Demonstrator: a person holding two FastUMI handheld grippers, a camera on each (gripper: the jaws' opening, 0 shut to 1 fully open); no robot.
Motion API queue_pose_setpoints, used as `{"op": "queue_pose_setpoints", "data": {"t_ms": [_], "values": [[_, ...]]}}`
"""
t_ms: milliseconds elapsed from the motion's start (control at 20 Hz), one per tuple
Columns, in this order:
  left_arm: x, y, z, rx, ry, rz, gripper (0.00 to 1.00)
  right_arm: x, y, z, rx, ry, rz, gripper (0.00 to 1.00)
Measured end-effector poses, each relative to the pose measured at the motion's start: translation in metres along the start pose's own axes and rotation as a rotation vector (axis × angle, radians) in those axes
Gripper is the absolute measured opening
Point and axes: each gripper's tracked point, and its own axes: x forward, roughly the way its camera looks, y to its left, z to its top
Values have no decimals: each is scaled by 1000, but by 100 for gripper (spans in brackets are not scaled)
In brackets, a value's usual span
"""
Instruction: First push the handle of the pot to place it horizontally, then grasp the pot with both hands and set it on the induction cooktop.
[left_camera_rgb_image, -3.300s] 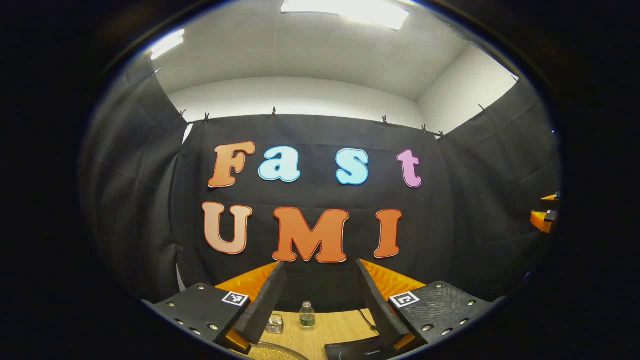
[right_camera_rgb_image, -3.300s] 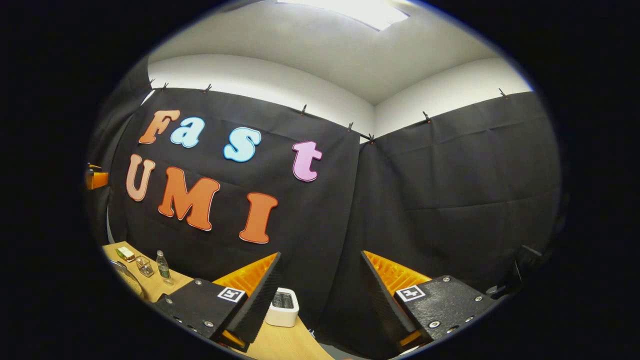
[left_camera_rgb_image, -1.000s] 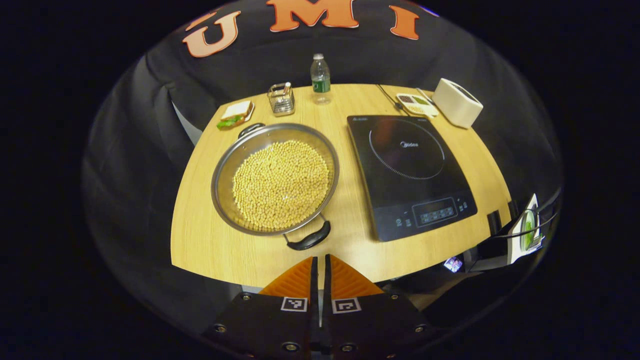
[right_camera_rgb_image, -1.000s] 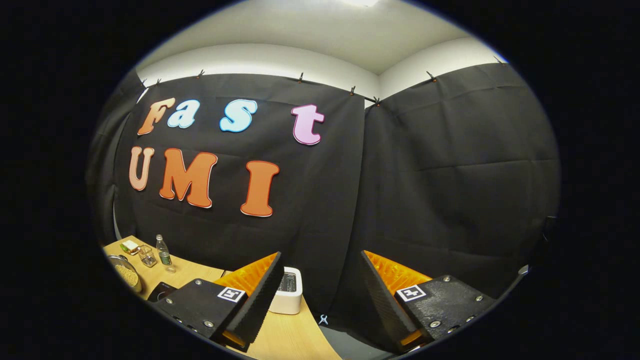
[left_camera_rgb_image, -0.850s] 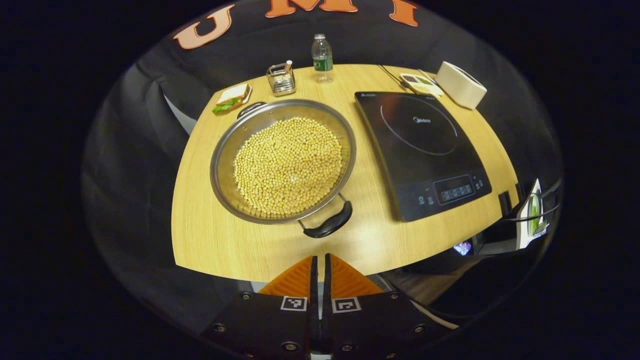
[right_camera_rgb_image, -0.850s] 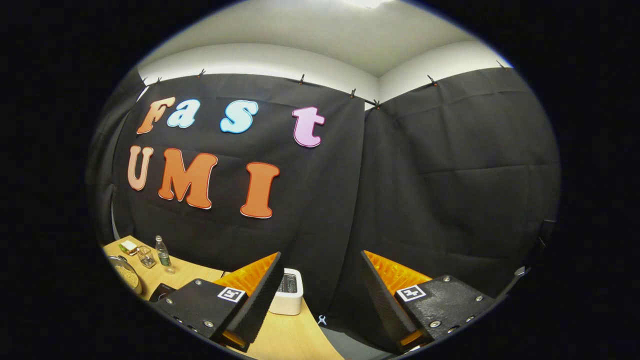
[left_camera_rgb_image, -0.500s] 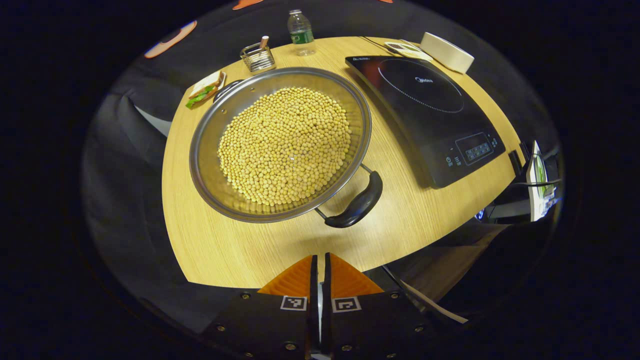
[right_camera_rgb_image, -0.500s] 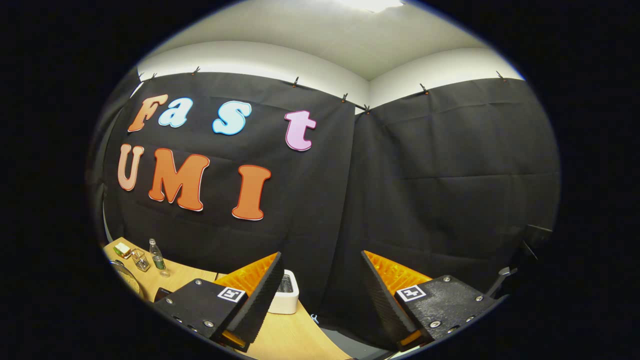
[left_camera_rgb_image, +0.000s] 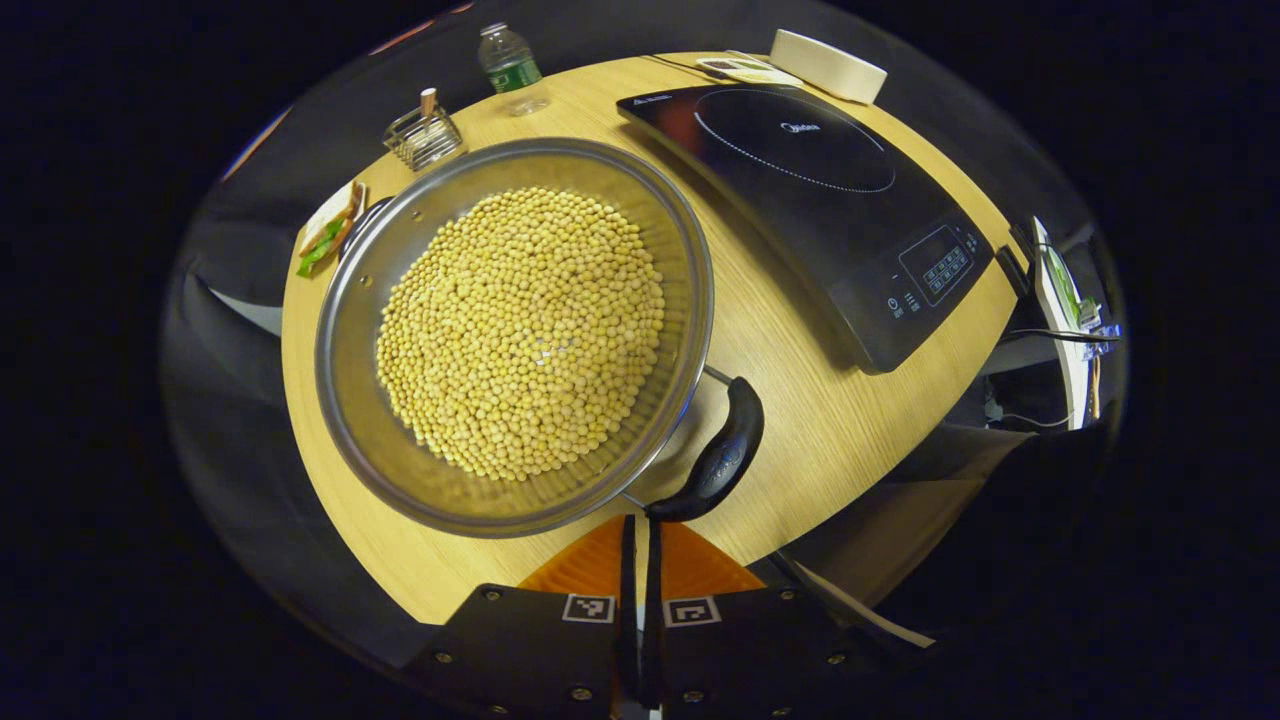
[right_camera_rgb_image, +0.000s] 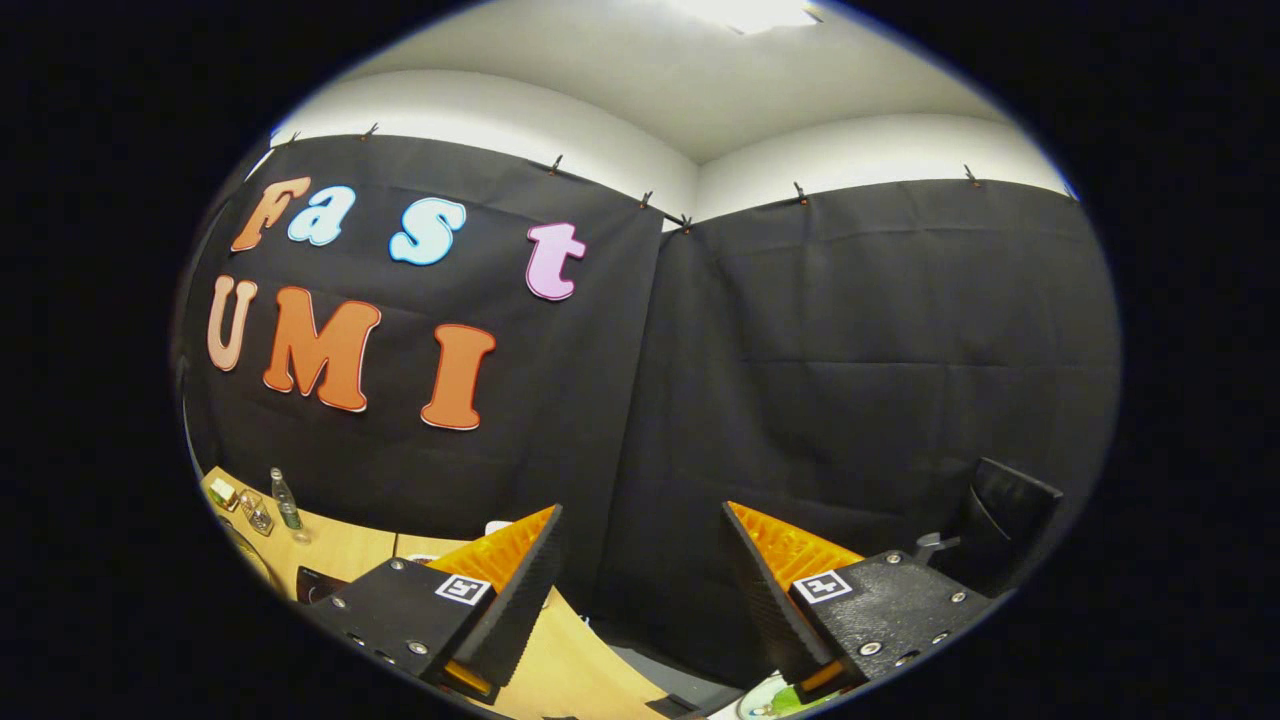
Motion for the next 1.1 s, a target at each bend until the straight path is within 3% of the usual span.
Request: {"op": "queue_pose_setpoints", "data": {"t_ms": [300,700,1100], "values": [[2,-13,26,51,-23,-35,3,-24,-15,1,-4,13,-50,94],[3,-33,75,-3,-90,-114,1,-46,-23,4,-26,18,-89,94],[5,-46,123,-31,-155,-142,2,-71,-49,-4,-34,41,-155,94]]}}
